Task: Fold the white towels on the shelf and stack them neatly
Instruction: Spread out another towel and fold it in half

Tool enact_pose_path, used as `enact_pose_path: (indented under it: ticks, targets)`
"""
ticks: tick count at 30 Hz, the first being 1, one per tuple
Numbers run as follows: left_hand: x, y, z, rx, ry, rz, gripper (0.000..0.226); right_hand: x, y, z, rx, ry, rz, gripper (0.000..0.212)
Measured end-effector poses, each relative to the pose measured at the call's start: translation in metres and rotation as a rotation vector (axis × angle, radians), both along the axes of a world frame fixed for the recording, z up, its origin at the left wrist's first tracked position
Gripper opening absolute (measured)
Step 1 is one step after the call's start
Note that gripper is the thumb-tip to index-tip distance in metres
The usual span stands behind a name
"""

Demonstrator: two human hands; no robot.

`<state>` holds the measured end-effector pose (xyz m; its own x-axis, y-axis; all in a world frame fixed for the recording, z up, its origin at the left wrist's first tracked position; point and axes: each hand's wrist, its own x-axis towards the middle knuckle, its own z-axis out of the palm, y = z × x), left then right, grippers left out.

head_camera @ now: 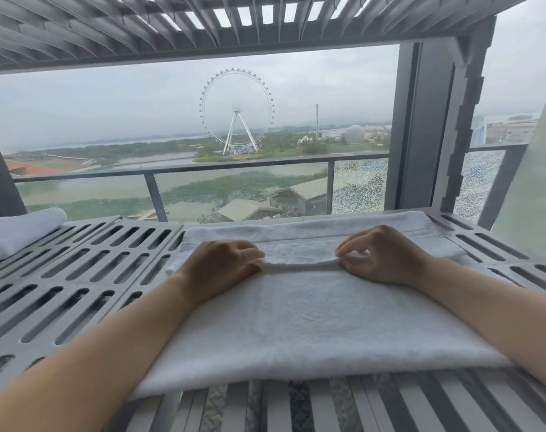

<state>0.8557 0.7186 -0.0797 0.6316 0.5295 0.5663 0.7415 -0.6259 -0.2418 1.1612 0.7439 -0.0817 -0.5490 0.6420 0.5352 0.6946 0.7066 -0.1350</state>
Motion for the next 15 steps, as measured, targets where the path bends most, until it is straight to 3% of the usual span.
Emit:
enact_pose_path:
  ticks: [5,10,15]
  targets:
    - [0.012,0.002,-0.002,-0.039,0.150,0.039,0.022,0.000,0.004,-0.006,0.009,0.062,-0.138,0.023]
    - [0.015,-0.001,-0.001,0.020,-0.021,-0.041,0.016,0.007,-0.005,-0.011,0.064,0.070,-0.243,0.025]
    - [0.013,-0.003,0.000,0.015,-0.067,-0.084,0.021,0.005,-0.013,-0.010,0.112,0.059,-0.241,0.021]
